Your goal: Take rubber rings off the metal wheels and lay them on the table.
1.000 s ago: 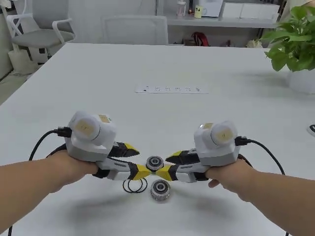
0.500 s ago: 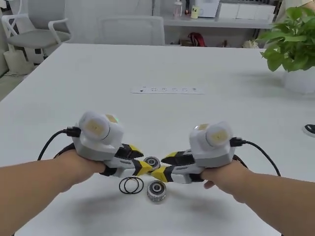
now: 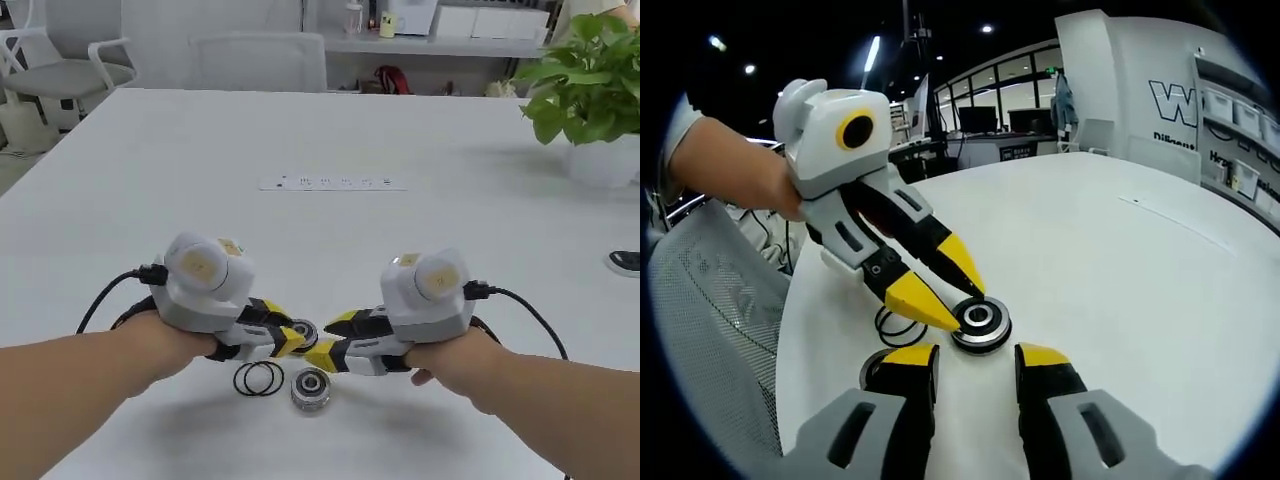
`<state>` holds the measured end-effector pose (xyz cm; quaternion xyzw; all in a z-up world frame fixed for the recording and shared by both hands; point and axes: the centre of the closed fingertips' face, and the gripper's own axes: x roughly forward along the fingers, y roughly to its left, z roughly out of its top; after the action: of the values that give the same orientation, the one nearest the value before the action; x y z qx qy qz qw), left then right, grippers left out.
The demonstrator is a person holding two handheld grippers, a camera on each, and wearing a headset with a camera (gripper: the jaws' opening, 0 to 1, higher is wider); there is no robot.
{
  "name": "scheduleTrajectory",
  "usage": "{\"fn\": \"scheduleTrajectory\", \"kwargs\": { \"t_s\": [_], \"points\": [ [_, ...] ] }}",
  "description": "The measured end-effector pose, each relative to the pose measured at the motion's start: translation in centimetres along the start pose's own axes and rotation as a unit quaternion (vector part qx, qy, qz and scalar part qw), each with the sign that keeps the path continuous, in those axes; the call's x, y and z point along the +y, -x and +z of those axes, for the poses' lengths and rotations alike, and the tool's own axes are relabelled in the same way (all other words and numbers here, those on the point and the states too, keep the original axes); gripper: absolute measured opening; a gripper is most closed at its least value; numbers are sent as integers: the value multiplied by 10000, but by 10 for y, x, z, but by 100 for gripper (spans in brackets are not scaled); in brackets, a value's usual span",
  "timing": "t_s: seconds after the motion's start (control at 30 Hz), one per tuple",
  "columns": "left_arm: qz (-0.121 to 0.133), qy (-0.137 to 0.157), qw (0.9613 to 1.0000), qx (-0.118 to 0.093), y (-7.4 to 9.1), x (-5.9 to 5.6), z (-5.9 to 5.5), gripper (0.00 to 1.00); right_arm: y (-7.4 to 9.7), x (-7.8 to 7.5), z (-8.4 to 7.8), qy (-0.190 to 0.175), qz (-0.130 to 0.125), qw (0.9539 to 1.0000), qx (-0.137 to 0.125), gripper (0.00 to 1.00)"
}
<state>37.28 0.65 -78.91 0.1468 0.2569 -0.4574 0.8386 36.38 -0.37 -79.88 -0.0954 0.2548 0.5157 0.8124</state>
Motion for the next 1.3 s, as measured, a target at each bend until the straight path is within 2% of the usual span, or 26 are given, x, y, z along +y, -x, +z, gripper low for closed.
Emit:
{"fn": "scheduleTrajectory", "kwargs": {
  "t_s": [0.27, 0.93, 1.3],
  "points": [
    [6, -54, 10000, 52, -1, 0, -1, 16, 0, 0, 0, -32, -4, 10000, -33, 28],
    [171, 148, 9997, 53, -3, 1, -1, 13, -9, -2, 5, -151, -53, 9998, -146, 27],
    [196, 209, 9996, 19, -4, 0, -1, 13, -14, -3, 2, -178, -114, 9997, -92, 24]
  ]
}}
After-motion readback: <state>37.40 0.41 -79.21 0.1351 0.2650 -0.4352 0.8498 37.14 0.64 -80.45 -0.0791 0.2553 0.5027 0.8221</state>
